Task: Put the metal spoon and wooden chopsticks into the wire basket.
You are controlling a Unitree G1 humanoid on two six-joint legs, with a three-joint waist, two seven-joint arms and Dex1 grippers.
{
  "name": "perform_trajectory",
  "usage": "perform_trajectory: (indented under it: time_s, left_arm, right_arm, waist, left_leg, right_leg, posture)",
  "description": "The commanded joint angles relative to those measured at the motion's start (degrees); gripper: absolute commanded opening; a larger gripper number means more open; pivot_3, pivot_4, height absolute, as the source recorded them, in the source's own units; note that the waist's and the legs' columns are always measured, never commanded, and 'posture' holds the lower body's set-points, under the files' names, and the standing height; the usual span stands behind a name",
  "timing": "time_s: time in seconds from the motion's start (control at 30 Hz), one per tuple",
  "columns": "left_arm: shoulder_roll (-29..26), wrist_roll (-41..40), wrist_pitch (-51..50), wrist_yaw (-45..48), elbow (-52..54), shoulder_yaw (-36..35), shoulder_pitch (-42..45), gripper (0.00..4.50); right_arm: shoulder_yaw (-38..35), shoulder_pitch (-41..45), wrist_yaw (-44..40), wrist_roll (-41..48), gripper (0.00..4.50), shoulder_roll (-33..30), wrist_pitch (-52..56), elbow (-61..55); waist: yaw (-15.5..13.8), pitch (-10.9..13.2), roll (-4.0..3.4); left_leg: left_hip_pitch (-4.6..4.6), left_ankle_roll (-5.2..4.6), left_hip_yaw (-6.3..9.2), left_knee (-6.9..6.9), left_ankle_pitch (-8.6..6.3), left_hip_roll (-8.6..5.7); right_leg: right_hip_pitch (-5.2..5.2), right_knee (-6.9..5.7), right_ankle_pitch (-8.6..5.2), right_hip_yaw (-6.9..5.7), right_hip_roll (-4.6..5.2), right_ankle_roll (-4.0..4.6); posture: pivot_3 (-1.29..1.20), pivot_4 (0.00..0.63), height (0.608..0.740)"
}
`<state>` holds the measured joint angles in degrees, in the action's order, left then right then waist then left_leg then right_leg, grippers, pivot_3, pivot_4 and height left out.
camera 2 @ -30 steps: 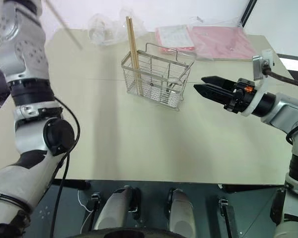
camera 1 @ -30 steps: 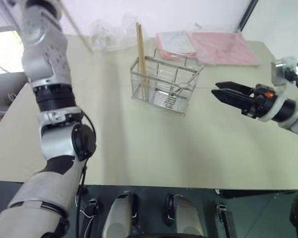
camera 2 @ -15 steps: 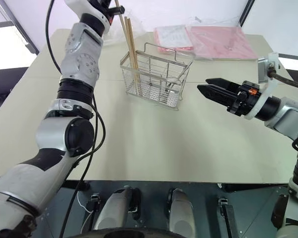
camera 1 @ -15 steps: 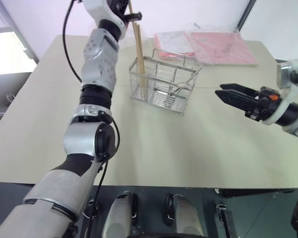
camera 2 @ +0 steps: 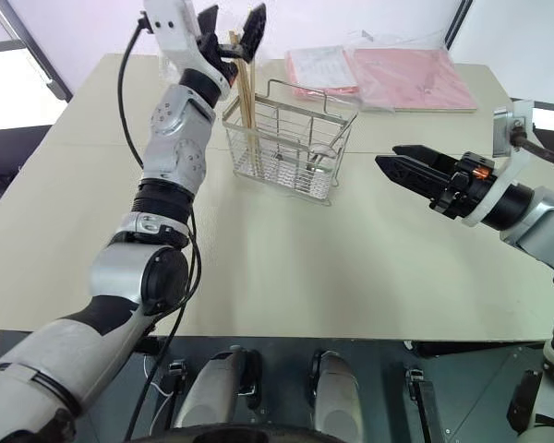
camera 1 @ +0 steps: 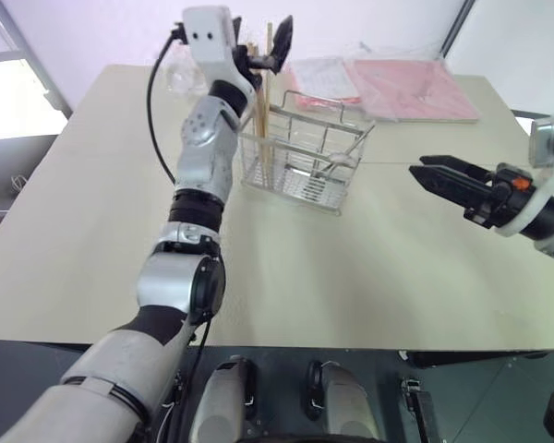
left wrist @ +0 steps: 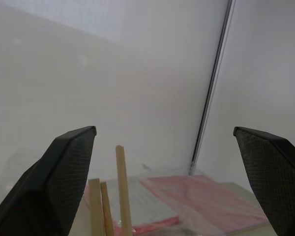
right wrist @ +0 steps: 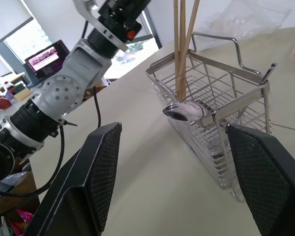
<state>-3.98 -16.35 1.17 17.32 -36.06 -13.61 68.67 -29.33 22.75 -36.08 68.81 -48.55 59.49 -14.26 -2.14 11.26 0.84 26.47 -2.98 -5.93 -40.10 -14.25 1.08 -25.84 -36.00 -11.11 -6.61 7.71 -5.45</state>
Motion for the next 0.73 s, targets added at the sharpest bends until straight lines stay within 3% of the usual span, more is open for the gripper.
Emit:
perform_trajectory:
  time_s: [0.03,0.13,0.23,0.33,0.4,0.47,0.57,0.73]
  left_arm:
    - [-3.97,-3.6,-10.0,-0.46,13.53,-0.4,-1.33,4.48]
    - [-11.33,-6.52,-21.69,1.6,21.0,-1.08,-2.87,4.48]
    - [-24.73,-7.49,-31.3,11.17,26.12,0.79,-6.46,4.48]
    - [-32.81,-8.71,-36.91,18.4,29.3,3.32,-9.76,4.48]
    - [-42.05,-7.38,-36.83,27.85,33.22,5.5,-17.05,4.48]
    - [-47.77,-7.26,-36.43,33.22,36.43,6.14,-22.73,4.48]
    - [-51.73,-8.19,-37.46,36.53,40.25,5.93,-28.76,4.48]
    - [-53.02,-7.96,-37.73,37.41,43.74,5.21,-33.68,4.48]
  right_arm:
    - [0.05,1.62,-1.43,-0.45,3.48,-1.16,-1.74,0.03]
    - [1.62,2.31,-3.34,-2.33,3.48,-1.45,-2.8,1.71]
    - [4.13,2.78,-7.87,-6.86,3.48,-3.09,-5.33,5.03]
    - [5.71,2.99,-11.55,-10.1,3.48,-4.49,-7.45,7.3]
    - [7.79,3.27,-15.74,-13.54,3.48,-6.42,-9.9,9.29]
    - [9.77,3.51,-19.23,-16.53,3.48,-7.69,-12.22,10.67]
    - [12.11,4.29,-22.37,-19.53,3.48,-8.03,-14.43,12.1]
    - [13.67,4.99,-24.63,-21.71,3.48,-7.57,-15.52,12.7]
  waist:
    - [0.08,0.0,-0.01]
    - [0.32,-0.01,-0.02]
    - [0.94,-0.03,-0.09]
    - [1.16,-0.03,-0.09]
    - [1.26,-0.04,-0.11]
    - [1.61,-0.04,-0.15]
    - [1.35,-0.02,-0.13]
    - [1.31,-0.02,-0.13]
  left_leg:
    - [-0.01,0.0,0.0,0.0,0.0,0.0]
    - [-0.03,0.0,-0.01,0.0,0.0,0.04]
    - [-0.03,0.02,-0.03,0.0,0.01,0.05]
    - [-0.03,0.04,-0.02,0.01,0.02,0.02]
    - [-0.04,0.07,0.0,0.0,0.03,-0.02]
    - [-0.04,0.09,-0.07,0.02,0.01,-0.02]
    - [0.03,0.15,-0.03,0.05,0.03,0.04]
    - [0.04,0.18,-0.03,0.04,0.03,0.02]
  right_leg:
    - [0.0,-0.01,0.0,0.01,-0.01,0.0]
    - [0.0,-0.03,0.0,0.02,-0.05,0.0]
    - [-0.02,-0.06,-0.01,0.02,-0.09,0.01]
    - [-0.01,-0.08,-0.04,0.01,-0.08,-0.01]
    - [0.04,-0.04,-0.04,0.01,-0.05,-0.02]
    - [-0.02,0.0,-0.04,0.05,-0.02,-0.01]
    - [-0.15,0.0,-0.1,0.05,-0.05,0.09]
    - [-0.16,0.01,-0.15,0.07,0.02,0.19]
  posture:
    - [0.0,0.15,0.699]
    - [0.0,0.15,0.699]
    - [0.0,0.15,0.699]
    - [0.0,0.15,0.699]
    - [0.0,0.15,0.699]
    - [0.0,0.15,0.699]
    - [0.0,0.15,0.699]
    - [0.0,0.15,0.699]
